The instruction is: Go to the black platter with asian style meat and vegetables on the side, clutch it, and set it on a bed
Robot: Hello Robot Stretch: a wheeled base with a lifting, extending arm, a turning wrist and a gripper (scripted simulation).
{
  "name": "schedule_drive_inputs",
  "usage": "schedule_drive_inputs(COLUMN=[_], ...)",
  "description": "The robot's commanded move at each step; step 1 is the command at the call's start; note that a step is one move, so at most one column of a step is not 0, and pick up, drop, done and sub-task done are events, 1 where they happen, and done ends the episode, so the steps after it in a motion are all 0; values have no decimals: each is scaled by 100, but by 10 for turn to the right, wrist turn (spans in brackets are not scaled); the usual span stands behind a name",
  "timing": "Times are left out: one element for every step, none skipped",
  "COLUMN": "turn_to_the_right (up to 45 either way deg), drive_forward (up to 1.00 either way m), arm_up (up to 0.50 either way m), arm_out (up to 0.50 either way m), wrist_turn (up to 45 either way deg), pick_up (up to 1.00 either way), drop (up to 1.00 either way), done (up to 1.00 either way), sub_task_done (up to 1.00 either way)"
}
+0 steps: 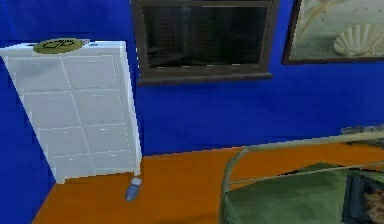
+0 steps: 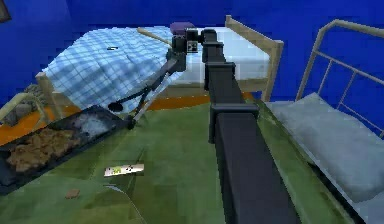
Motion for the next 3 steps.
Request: schedule_drive_inputs(turn_to_the_right=[0, 0, 0], drive_forward=[0, 0, 0], arm_up=[0, 0, -26], arm_out=[0, 0, 0], wrist_turn=[450, 120, 0], pick_up=[0, 0, 0], drop=[0, 0, 0], done=[0, 0, 0], sub_task_done=[0, 0, 0])
